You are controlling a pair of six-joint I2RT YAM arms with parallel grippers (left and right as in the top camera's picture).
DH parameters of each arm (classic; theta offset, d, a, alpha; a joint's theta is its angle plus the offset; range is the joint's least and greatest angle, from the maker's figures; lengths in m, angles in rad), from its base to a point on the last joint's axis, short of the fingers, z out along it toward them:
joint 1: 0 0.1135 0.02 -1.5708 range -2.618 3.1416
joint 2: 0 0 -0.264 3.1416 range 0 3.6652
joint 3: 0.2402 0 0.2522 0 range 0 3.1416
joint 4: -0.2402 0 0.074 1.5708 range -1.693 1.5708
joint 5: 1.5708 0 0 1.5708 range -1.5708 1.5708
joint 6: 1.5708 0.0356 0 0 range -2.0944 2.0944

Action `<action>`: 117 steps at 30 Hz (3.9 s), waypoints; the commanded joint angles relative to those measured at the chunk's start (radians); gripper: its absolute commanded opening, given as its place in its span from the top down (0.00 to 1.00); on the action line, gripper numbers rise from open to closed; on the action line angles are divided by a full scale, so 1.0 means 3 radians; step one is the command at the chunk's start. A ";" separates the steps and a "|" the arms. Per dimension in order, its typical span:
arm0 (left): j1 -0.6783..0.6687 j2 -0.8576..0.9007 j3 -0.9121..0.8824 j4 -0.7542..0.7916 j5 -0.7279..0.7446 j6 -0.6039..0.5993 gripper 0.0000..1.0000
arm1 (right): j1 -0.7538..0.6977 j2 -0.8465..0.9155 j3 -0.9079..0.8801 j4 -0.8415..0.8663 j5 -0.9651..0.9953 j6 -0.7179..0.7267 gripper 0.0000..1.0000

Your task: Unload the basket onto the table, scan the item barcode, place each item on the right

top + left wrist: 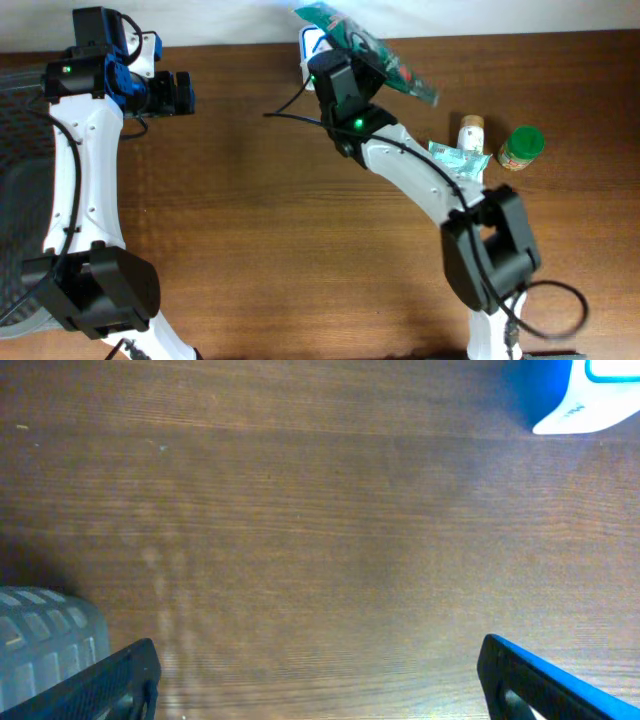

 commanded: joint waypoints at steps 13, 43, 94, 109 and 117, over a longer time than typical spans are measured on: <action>0.0020 -0.0031 0.0017 -0.0001 0.0001 0.0003 0.01 | -0.1404 -0.1657 0.0006 -0.3194 -0.2502 0.3220 0.96; 0.0020 -0.0031 0.0017 -0.0003 0.0001 0.0003 0.01 | -0.1943 -0.0474 0.2654 -0.5152 -0.3223 0.2687 0.28; 0.0020 -0.0031 0.0017 -0.0001 0.0000 0.0003 0.01 | -0.2017 -0.6242 -0.4709 0.0702 -0.3249 0.2677 0.02; 0.0020 -0.0031 0.0017 -0.0001 0.0001 0.0004 0.01 | -0.2014 -0.6820 -0.5467 0.0177 -0.3248 0.2677 0.02; 0.0020 -0.0031 0.0017 -0.0001 0.0001 0.0003 0.01 | -0.2014 -0.6820 -0.5467 0.0177 -0.3248 0.2677 0.02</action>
